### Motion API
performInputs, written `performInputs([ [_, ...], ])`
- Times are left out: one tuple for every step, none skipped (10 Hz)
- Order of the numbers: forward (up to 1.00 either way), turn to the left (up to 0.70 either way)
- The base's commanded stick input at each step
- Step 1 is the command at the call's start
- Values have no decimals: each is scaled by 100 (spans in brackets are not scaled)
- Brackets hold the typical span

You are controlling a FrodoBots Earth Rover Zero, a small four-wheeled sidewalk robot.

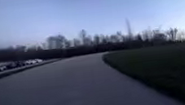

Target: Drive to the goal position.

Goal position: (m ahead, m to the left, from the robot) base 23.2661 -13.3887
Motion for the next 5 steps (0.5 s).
performInputs([
  [100,39],
  [100,19],
  [100,1],
  [100,1],
  [100,1],
])
